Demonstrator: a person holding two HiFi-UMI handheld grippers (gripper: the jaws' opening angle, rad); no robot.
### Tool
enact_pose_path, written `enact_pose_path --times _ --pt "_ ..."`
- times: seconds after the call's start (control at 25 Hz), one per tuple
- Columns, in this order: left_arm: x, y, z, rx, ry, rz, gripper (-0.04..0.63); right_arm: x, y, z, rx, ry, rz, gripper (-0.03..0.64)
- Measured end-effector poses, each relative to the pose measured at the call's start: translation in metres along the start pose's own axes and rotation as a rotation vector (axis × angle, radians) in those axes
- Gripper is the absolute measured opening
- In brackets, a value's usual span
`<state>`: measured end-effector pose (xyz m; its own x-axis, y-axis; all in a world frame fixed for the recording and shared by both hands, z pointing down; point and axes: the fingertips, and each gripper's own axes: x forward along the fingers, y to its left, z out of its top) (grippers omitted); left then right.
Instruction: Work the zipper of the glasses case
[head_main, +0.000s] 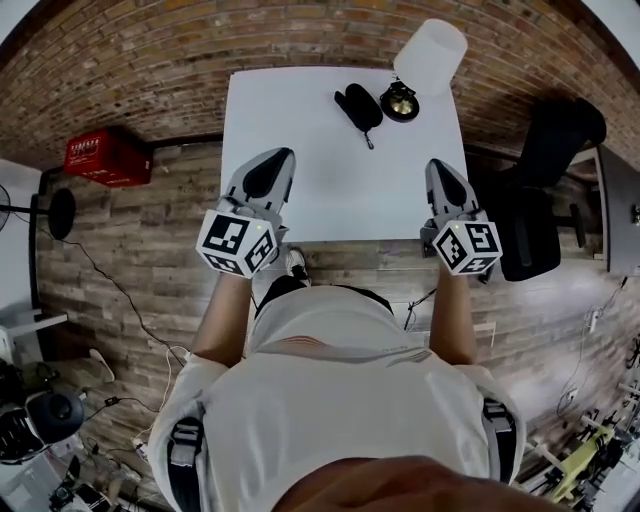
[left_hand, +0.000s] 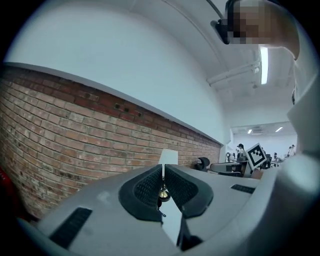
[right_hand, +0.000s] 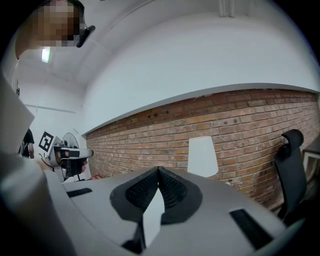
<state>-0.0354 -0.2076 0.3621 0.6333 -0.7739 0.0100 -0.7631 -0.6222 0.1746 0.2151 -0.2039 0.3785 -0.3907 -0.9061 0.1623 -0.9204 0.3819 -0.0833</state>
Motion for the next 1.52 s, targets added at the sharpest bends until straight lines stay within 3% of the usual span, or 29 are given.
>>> enact_pose_path --times 0.2,0.48,0.96,1.16,1.52 --pt "0.027 0.038 -0.005 -0.007 0.026 -0.067 0.026 0.037 0.002 -0.002 -0.002 0.015 -0.059 0.051" --pt "0.071 0.043 -0.016 -0.014 0.060 -0.133 0.026 0.054 -0.021 -0.014 0.007 0.054 -0.109 0.051" --pt "0.137 0.042 -0.022 -0.011 0.109 -0.071 0.026 0.109 -0.085 -0.025 0.008 0.116 -0.036 0.052" --pt "0.147 0.050 -0.030 -0.028 0.129 -0.041 0.026 0.134 -0.092 -0.051 0.015 0.208 0.008 0.155" --pt "0.144 0.061 -0.057 -0.074 0.181 0.020 0.026 0.205 -0.078 -0.148 -0.068 0.460 0.129 0.460"
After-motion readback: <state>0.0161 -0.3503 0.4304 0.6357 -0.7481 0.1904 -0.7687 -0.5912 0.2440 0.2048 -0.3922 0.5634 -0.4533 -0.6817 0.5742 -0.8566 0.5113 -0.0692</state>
